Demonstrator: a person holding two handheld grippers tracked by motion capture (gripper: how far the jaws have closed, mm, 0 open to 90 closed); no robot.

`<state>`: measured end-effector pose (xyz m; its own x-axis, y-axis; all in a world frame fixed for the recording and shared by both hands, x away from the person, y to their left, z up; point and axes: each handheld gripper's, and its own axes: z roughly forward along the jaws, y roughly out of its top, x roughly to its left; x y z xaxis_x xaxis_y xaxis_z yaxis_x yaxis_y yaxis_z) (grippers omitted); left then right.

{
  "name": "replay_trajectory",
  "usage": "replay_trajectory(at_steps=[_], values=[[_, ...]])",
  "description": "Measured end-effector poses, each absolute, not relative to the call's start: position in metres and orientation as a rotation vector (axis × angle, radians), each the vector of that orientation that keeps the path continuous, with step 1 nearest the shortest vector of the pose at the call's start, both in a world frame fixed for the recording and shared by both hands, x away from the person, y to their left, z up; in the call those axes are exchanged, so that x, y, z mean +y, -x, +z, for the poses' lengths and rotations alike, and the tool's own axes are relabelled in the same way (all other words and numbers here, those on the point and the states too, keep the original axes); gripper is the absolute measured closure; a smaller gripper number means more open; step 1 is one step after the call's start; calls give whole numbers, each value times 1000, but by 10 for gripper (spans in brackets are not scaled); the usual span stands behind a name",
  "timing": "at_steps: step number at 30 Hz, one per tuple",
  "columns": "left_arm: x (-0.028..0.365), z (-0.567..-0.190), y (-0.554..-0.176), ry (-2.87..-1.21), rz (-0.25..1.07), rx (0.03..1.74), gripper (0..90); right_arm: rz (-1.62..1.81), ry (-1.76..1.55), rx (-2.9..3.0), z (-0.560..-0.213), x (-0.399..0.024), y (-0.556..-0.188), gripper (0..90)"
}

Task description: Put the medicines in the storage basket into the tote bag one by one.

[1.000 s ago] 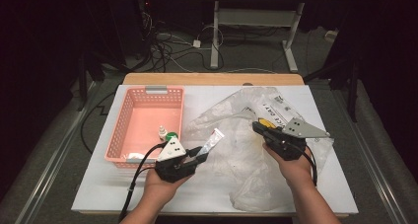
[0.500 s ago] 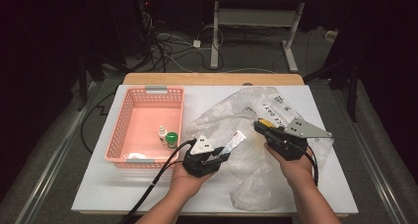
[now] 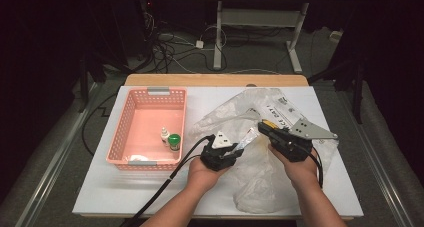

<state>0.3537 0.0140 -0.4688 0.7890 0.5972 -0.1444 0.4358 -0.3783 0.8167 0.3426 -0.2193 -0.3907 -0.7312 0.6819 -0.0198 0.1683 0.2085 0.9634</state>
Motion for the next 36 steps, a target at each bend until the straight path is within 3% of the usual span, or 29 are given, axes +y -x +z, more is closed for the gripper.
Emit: replay_trajectory(at_steps=[14,25,29,36], values=[[-25,-483,-382,-2034,233,820,680,1549,-803,2033,-391,-223,-344,900],[-35,-485,-389,-2027,240,827,695,1556,-805,2029,-391,-225,-345,900],[-35,-483,-386,-2021,228,800,588,1556,-806,2030,-391,-225,-345,900],[-28,-476,-371,-2023,188,748,478,1551,-808,2036,-391,-225,-344,900]])
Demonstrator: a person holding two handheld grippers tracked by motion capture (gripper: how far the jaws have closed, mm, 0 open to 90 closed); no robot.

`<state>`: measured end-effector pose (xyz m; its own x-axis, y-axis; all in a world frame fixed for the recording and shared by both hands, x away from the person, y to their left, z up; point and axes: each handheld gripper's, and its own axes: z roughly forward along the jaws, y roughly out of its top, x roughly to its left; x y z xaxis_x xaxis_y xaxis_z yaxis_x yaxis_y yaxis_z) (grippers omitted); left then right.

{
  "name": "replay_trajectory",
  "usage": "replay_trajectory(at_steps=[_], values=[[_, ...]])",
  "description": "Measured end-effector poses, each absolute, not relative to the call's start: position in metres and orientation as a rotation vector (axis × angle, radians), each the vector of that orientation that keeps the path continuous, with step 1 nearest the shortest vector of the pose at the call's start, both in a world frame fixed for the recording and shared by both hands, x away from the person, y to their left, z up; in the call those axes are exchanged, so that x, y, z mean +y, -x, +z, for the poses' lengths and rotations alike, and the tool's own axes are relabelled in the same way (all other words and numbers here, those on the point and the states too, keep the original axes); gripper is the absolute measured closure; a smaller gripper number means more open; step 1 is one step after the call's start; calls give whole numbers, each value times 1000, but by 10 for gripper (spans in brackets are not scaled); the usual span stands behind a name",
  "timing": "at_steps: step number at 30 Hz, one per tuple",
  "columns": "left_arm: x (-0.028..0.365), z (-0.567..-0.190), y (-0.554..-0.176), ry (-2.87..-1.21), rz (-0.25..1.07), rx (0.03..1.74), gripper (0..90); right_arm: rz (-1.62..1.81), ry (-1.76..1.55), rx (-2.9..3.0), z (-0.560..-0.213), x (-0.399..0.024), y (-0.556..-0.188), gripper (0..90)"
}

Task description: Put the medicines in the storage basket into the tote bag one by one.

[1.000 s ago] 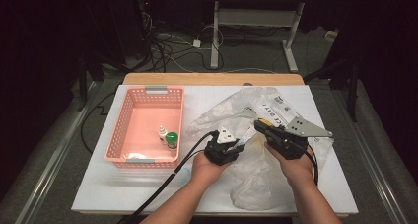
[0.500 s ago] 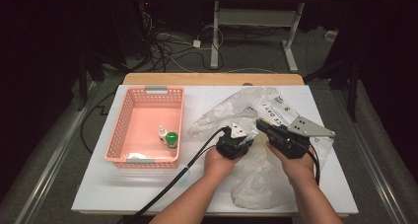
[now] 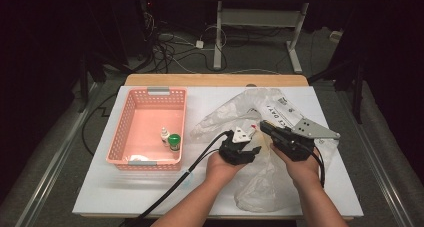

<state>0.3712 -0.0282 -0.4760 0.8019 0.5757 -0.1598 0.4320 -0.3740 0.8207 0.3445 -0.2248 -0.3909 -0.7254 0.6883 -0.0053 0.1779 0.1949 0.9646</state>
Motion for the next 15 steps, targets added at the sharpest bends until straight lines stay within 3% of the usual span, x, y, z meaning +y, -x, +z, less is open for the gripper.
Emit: replay_trajectory(at_steps=[15], values=[[6,-467,-336,-2034,61,678,171,1550,-807,2032,-390,-226,-343,900]])
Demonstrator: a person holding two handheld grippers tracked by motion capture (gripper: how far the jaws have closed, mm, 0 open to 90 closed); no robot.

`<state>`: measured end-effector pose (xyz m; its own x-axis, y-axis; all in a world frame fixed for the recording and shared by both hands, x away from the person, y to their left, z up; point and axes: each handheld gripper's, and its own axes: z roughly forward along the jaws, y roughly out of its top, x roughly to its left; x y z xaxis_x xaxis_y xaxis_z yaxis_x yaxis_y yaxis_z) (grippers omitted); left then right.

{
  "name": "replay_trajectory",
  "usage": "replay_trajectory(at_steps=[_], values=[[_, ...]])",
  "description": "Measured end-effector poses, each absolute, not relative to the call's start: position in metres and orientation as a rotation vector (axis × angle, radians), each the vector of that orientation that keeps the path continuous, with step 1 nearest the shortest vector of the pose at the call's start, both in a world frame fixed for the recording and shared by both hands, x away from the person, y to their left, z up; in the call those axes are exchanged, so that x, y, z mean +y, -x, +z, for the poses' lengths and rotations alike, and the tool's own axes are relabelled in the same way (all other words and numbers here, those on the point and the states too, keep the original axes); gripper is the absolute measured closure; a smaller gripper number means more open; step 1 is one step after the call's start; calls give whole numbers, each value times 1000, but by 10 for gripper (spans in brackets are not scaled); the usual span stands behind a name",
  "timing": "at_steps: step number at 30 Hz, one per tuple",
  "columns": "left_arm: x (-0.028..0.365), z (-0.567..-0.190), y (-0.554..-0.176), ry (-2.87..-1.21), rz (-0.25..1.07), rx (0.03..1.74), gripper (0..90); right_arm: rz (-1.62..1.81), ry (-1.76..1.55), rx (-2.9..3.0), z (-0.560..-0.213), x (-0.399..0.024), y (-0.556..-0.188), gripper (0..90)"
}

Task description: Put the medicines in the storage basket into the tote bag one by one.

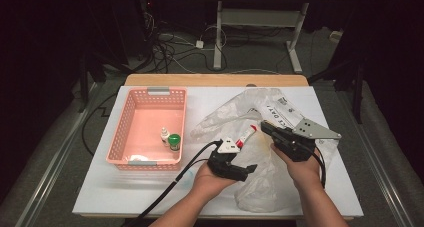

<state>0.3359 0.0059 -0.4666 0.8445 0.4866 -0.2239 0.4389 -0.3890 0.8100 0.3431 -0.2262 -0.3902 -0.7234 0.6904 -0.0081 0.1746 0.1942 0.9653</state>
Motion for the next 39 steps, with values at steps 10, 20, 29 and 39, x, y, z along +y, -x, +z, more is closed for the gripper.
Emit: replay_trajectory(at_steps=[10,20,29,39], values=[[29,-454,-322,-2026,102,716,0,1540,-814,2034,-392,-226,-344,900],[62,-433,-303,-1976,142,714,0,1539,-816,2030,-391,-227,-344,900],[99,-425,-295,-1975,170,746,0,1528,-815,2026,-391,-229,-341,900],[145,-422,-291,-1923,212,840,0,1533,-828,2021,-390,-236,-341,900]])
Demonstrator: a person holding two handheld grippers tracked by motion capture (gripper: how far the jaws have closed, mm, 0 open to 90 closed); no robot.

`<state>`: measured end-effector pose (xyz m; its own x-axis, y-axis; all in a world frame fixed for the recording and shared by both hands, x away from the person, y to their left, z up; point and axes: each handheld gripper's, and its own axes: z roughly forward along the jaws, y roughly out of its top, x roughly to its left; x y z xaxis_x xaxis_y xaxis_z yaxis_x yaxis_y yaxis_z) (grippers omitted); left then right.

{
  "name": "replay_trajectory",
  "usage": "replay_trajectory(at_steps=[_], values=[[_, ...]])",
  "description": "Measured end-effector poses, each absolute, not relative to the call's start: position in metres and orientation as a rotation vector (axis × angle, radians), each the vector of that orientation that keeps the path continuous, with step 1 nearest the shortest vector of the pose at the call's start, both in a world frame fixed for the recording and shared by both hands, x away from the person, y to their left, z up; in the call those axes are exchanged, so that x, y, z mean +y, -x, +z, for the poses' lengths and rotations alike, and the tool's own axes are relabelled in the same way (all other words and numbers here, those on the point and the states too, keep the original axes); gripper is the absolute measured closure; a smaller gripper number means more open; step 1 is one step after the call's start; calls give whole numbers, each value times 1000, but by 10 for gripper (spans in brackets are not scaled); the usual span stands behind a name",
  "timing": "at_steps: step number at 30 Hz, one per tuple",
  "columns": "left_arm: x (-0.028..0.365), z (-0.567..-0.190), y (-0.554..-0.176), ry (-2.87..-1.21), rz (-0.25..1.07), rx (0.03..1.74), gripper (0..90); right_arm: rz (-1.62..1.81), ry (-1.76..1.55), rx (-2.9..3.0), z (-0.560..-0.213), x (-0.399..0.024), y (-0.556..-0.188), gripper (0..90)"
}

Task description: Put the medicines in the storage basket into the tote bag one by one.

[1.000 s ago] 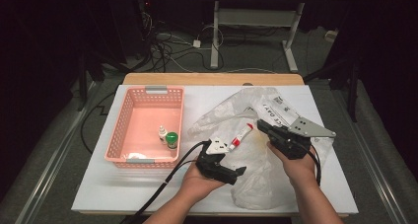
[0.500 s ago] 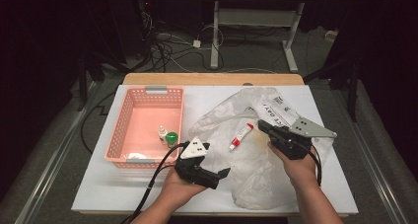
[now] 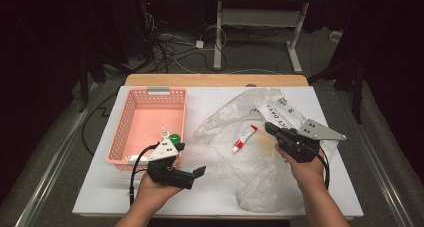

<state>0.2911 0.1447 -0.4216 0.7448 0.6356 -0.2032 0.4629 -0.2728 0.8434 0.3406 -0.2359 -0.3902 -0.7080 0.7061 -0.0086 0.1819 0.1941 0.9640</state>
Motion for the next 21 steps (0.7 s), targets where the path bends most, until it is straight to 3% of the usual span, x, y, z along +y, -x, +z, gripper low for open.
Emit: replay_trajectory(at_steps=[21], values=[[210,-421,-308,-1812,320,1045,12,1552,-841,2030,-394,-241,-343,900]])
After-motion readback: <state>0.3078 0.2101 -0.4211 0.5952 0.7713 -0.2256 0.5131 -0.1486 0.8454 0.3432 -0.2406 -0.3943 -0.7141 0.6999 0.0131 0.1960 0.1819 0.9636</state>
